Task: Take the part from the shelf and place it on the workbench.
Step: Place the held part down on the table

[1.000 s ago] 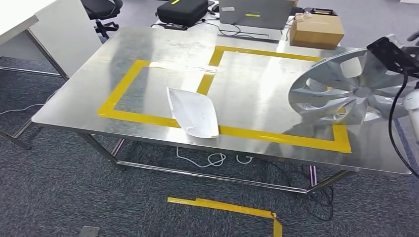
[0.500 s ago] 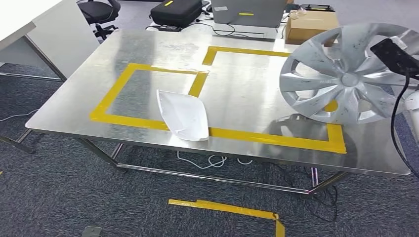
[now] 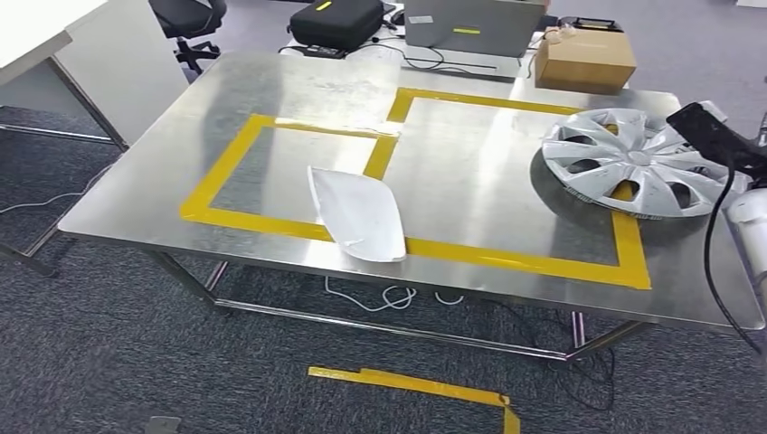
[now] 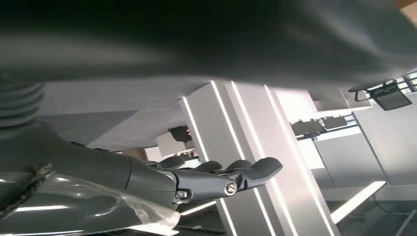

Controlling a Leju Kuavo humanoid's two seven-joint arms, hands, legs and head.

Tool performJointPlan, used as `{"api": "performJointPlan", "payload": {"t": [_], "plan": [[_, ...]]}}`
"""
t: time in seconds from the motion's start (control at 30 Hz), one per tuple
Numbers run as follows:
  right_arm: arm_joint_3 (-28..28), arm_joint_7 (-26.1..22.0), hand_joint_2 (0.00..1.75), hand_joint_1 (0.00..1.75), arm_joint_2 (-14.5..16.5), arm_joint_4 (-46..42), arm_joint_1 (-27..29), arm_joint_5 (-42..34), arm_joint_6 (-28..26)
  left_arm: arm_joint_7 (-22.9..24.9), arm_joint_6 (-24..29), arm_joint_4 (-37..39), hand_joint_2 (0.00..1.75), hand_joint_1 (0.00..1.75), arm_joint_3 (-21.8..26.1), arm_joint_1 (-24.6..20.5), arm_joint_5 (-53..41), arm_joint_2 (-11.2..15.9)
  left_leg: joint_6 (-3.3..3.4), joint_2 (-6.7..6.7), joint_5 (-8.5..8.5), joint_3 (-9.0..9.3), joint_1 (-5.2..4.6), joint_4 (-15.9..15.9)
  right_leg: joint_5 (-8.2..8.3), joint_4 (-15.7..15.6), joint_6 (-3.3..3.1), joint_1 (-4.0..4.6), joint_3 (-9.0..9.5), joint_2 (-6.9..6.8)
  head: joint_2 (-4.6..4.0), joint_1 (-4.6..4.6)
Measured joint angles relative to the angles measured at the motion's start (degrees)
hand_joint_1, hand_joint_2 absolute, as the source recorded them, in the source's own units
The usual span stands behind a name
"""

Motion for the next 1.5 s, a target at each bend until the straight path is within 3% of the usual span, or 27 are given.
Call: {"api": "performJointPlan", "payload": {"t": [0.07, 0.1, 0.13, 0.17, 0.23, 0.3, 0.4, 0.47, 0.57, 0.6, 0.63, 0.67, 0.77, 0.83, 0.9, 0.97, 1.0, 1.07, 1.1, 1.13, 1.17, 1.2, 1.23, 1.3, 1.33, 1.43, 1.5], "plan": [[-0.2, 0.0, 0.0, 0.0, 0.0, 0.5, 0.4, -0.1, 0.0, 0.0, 0.1, 0.0, 0.0, 0.0, 0.0, 0.0, 0.0, 0.0, 0.19, -0.01, -0.06, 0.01, -0.09, 0.0, -3.35, 8.3, 0.18, 0.03, -4.13, 0.02, 0.0, 0.11], [-0.2, 0.0, 0.0, 0.0, 0.0, 0.7, 0.7, -0.1, 0.0, 0.1, 0.1, 0.0, 0.0, 0.0, 0.0, 0.0, 0.0, 0.0, 0.24, -0.01, -0.09, 0.04, -0.13, 0.0, -4.04, 11.2, 0.22, 0.03, -5.75, 0.02, -0.01, 0.1], [-0.2, 0.0, 0.0, 0.0, 0.0, 1.0, 0.9, -0.1, 0.0, 0.1, 0.1, 0.0, 0.0, 0.0, 0.0, 0.0, 0.0, -0.1, 0.25, -0.02, -0.13, 0.07, -0.17, 0.0, -3.58, 12.0, 0.21, 0.03, -6.37, 0.02, -0.01, 0.12], [-0.2, 0.0, 0.0, 0.0, 0.0, 1.1, 1.0, -0.1, 0.0, 0.1, 0.1, 0.0, 0.0, 0.0, 0.0, 0.0, 0.0, -0.1, 0.25, -0.04, -0.17, 0.12, -0.18, 0.1, -1.99, 10.2, 0.12, 0.03, -5.73, 0.01, -0.01, 0.12], [-0.4, -0.2, 0.0, 0.0, 0.0, 1.3, 1.1, -0.2, 0.0, 0.3, 0.1, 0.0, 0.0, 0.0, 0.0, 0.0, 0.0, -0.2, 0.05, -0.07, -0.33, 0.23, -0.24, 0.2, 2.18, 2.1, -0.17, 0.06, -1.94, -0.01, -0.01, 0.12], [-0.5, -0.7, 0.0, 0.0, 0.1, 1.4, 1.2, -0.7, -0.2, 0.4, 0.1, 0.0, 0.0, 0.0, 0.0, 0.0, -0.1, -0.2, -0.36, -0.12, -0.48, 0.15, -0.46, 0.3, 3.97, -4.1, -0.55, 0.23, 1.39, 0.0, -0.01, 0.09], [-1.3, -1.6, 0.0, 0.0, 0.6, 1.3, 2.0, -3.2, -0.4, 0.4, 0.1, 0.0, 0.0, 0.0, 0.0, 0.2, -0.2, -0.1, -1.09, -0.13, -0.61, 0.08, -0.59, 0.4, 3.87, -5.2, -1.25, 0.27, 2.23, 0.04, -0.01, 0.08], [-2.4, -1.9, 0.0, 0.0, 1.5, 0.4, 2.5, -6.2, -0.1, 0.3, 0.3, 0.0, 0.0, 0.0, 0.0, 0.2, -0.3, -0.1, -1.77, -0.07, -2.06, -0.59, -0.55, 2.3, 3.95, -5.3, -1.87, -0.03, 2.4, -0.01, 0.0, -0.08], [-4.4, -1.3, 0.0, 0.0, 3.5, -2.3, 3.2, -11.5, 0.6, 0.2, 0.4, 0.0, 0.0, 0.0, 0.2, 0.3, -0.3, -0.2, -2.67, 0.04, -6.98, -5.12, -0.19, 12.3, 3.89, -5.4, -2.43, -0.09, 2.55, -0.04, 0.0, -0.31], [-5.0, -0.8, 0.0, 0.0, 4.2, -3.3, 3.4, -12.9, 0.8, 0.2, 0.4, 0.0, 0.0, 0.0, 0.3, 0.3, -0.3, -0.2, -2.81, 0.05, -7.79, -6.57, -0.09, 15.3, 3.85, -5.3, -2.47, -0.05, 2.58, -0.02, -0.01, -0.29], [-5.6, -0.3, 0.0, 0.0, 4.9, -4.3, 3.7, -14.1, 1.0, 0.2, 0.5, 0.0, 0.0, 0.0, 0.4, 0.4, -0.3, -0.3, -2.84, 0.05, -7.56, -7.22, -0.05, 16.4, 3.8, -5.3, -2.51, -0.02, 2.63, 0.01, -0.01, -0.31], [-6.1, 0.2, 0.0, 0.0, 5.6, -5.5, 4.0, -15.0, 1.0, 0.1, 0.5, 0.0, 0.0, 0.0, 0.6, 0.4, -0.2, -0.3, -2.78, 0.05, -6.26, -6.86, -0.04, 15.4, 3.73, -5.3, -2.53, -0.01, 2.71, 0.05, 0.0, -0.31], [-6.8, 1.2, 0.0, 0.0, 7.3, -10.1, 5.0, -16.9, 0.1, 0.3, 0.6, 0.0, 0.0, 0.0, 1.1, 0.4, -0.1, -0.3, -2.1, 0.05, -0.79, -2.15, -0.14, 4.7, 3.35, -5.2, -2.22, 0.11, 3.07, 0.1, -0.01, -0.3], [-6.9, 1.9, 0.0, 0.0, 8.1, -13.7, 6.1, -18.1, -0.5, 0.3, 0.6, 0.0, 0.0, 0.0, 1.4, 0.4, -0.1, -0.4, -1.72, 0.03, -0.07, -0.41, -0.3, 1.0, 3.2, -5.2, -1.75, 0.28, 3.09, 0.05, -0.01, -0.24], [-6.8, 2.3, 0.0, 0.0, 8.6, -17.2, 7.5, -19.0, -0.6, 0.3, 0.6, 0.0, 0.0, 0.0, 1.7, 0.4, 0.0, -0.6, -1.3, -0.02, -0.23, -0.2, -0.32, 0.6, 3.1, -5.3, -1.16, 0.27, 3.09, -0.06, 0.0, -0.22], [-6.6, 2.1, 0.0, 0.0, 8.9, -20.9, 8.8, -19.6, -1.0, 0.3, 0.7, 0.0, 0.0, 0.0, 1.9, 0.5, 0.0, -0.8, -0.64, -0.05, -0.04, 0.0, -0.16, 0.1, 1.9, -4.0, -0.69, 0.16, 2.35, -0.07, 0.01, -0.15], [-6.5, 1.8, 0.0, 0.0, 8.9, -22.6, 9.3, -19.8, -1.2, 0.3, 0.8, 0.0, 0.0, 0.0, 2.0, 0.4, 0.0, -0.9, -0.35, -0.05, 0.08, 0.09, -0.05, -0.1, 0.52, -1.7, -0.54, 0.14, 1.2, -0.04, 0.01, -0.08], [-6.4, 1.3, 0.0, 0.0, 8.9, -25.4, 10.5, -20.0, -1.8, 0.3, 1.0, 0.0, 0.0, 0.0, 2.3, 0.4, 0.1, -1.0, -0.08, -0.04, 0.09, 0.09, -0.08, -0.1, -2.9, 6.0, -0.36, 0.12, -2.54, 0.01, -0.01, 0.03], [-6.3, 1.1, 0.0, 0.0, 9.0, -26.5, 11.1, -20.0, -2.0, 0.3, 1.0, 0.0, 0.0, 0.0, 2.5, 0.4, 0.1, -1.0, -0.04, -0.05, 0.07, 0.1, -0.11, -0.1, -3.98, 9.6, -0.27, 0.12, -4.39, 0.01, -0.01, 0.02], [-6.3, 1.1, 0.0, 0.0, 9.0, -27.3, 11.8, -20.0, -2.1, 0.3, 1.0, 0.0, 0.0, 0.0, 2.6, 0.4, 0.1, -1.1, -0.02, -0.05, 0.04, 0.11, -0.12, 0.0, -4.06, 11.5, -0.21, 0.13, -5.51, 0.01, -0.01, 0.03], [-6.2, 1.1, 0.0, 0.0, 9.0, -28.1, 12.3, -20.0, -2.1, 0.3, 1.0, 0.0, 0.0, 0.0, 2.7, 0.4, 0.1, -1.2, -0.01, -0.05, 0.01, 0.12, -0.13, 0.0, -3.0, 11.0, -0.22, 0.12, -5.54, 0.0, -0.01, 0.04], [-6.2, 1.1, 0.0, 0.0, 9.1, -28.8, 12.6, -20.0, -2.1, 0.3, 1.0, 0.0, 0.0, 0.0, 2.8, 0.4, 0.1, -1.2, -0.03, -0.05, -0.03, 0.14, -0.13, 0.1, -1.01, 8.2, -0.29, 0.12, -4.36, -0.01, -0.01, 0.03], [-6.2, 1.0, 0.0, 0.0, 9.1, -29.5, 12.7, -20.0, -2.1, 0.3, 1.0, 0.0, 0.0, 0.0, 2.8, 0.4, 0.1, -1.3, -0.12, -0.05, -0.1, 0.16, -0.13, 0.2, 1.15, 3.9, -0.4, 0.12, -2.42, -0.04, -0.01, 0.05], [-6.2, 1.0, 0.0, 0.0, 9.1, -30.6, 12.7, -20.0, -2.2, 0.3, 1.0, 0.0, 0.0, 0.0, 2.9, 0.3, 0.1, -1.3, -0.53, -0.08, -0.26, 0.03, -0.35, 0.4, 3.48, -3.2, -0.71, 0.29, 1.26, -0.05, -0.01, 0.0], [-6.2, 1.0, 0.0, 0.0, 9.1, -30.9, 12.8, -20.0, -2.2, 0.3, 1.0, 0.0, 0.0, 0.0, 2.9, 0.3, 0.1, -1.3, -0.78, -0.08, -0.28, -0.04, -0.44, 0.5, 3.65, -4.7, -0.91, 0.4, 2.11, -0.02, -0.01, -0.02], [-6.1, 0.3, 0.0, 0.0, 9.1, -32.0, 13.3, -19.9, -2.8, 0.3, 1.3, 0.0, 0.0, 0.0, 3.0, 0.4, 0.2, -1.3, -1.61, -0.07, -0.38, -0.11, -0.42, 0.7, 3.8, -5.0, -1.77, 0.4, 2.27, 0.06, -0.01, -0.03], [-6.1, -0.5, 0.0, 0.0, 9.2, -33.3, 13.6, -19.8, -3.8, 0.2, 1.7, 0.0, 0.0, 0.0, 3.2, 0.4, 0.5, -1.2, -2.33, -0.01, -2.43, -1.13, -0.32, 3.4, 4.08, -5.1, -2.42, 0.17, 2.33, -0.04, -0.01, -0.15]]}}
